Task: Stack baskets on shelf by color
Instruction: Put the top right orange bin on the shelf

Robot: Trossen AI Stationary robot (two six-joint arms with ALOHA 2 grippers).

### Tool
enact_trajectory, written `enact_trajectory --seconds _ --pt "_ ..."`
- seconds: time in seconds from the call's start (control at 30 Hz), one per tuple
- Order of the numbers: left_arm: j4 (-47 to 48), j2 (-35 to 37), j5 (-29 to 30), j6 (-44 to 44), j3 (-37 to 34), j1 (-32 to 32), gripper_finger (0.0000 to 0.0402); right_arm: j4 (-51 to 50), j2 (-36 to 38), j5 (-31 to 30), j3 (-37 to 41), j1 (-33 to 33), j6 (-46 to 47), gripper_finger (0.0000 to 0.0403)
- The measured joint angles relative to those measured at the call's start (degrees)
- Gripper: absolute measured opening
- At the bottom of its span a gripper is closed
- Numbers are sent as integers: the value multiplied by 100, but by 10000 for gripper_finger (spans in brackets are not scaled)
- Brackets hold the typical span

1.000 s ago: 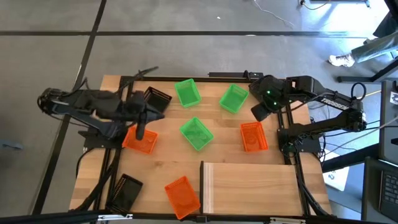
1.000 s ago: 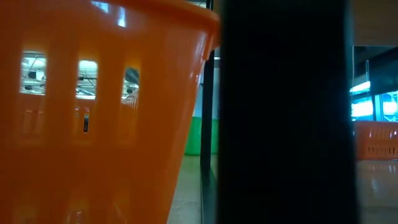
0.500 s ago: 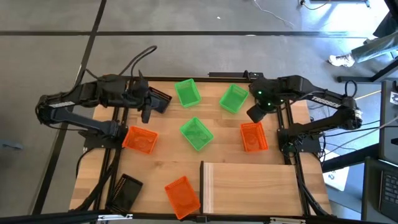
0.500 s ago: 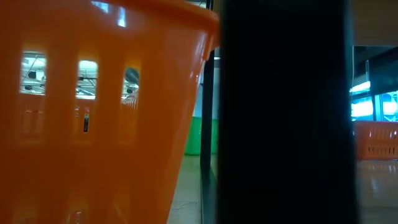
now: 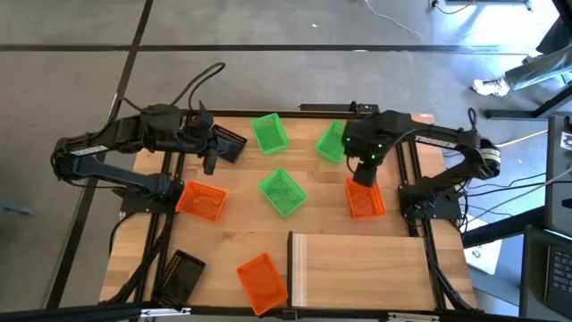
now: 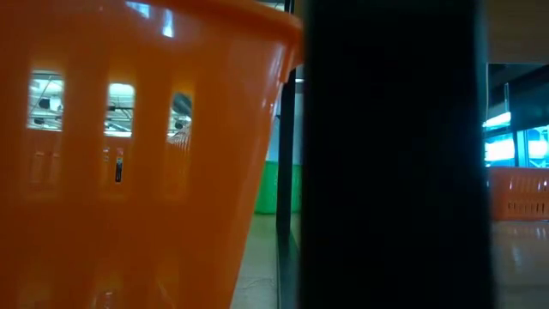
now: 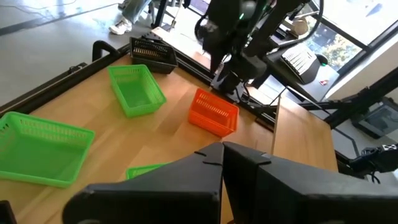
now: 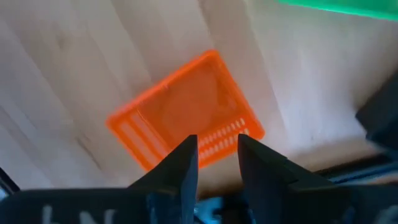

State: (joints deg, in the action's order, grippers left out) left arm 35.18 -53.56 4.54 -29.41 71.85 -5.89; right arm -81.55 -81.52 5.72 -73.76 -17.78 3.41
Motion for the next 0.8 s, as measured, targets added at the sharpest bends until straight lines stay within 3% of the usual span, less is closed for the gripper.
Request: enact_trajectory --seconds 0.27,0.43,0.8 --pt "-1 0 0 6 0 0 0 834 -269 -18 963 0 -1590 111" --pt "-2 0 0 109 -2 0 0 1390 -364 -599 1415 2 -1762 111" --pt "0 0 4 153 -4 0 0 2186 -397 -635 2069 2 -1999 111"
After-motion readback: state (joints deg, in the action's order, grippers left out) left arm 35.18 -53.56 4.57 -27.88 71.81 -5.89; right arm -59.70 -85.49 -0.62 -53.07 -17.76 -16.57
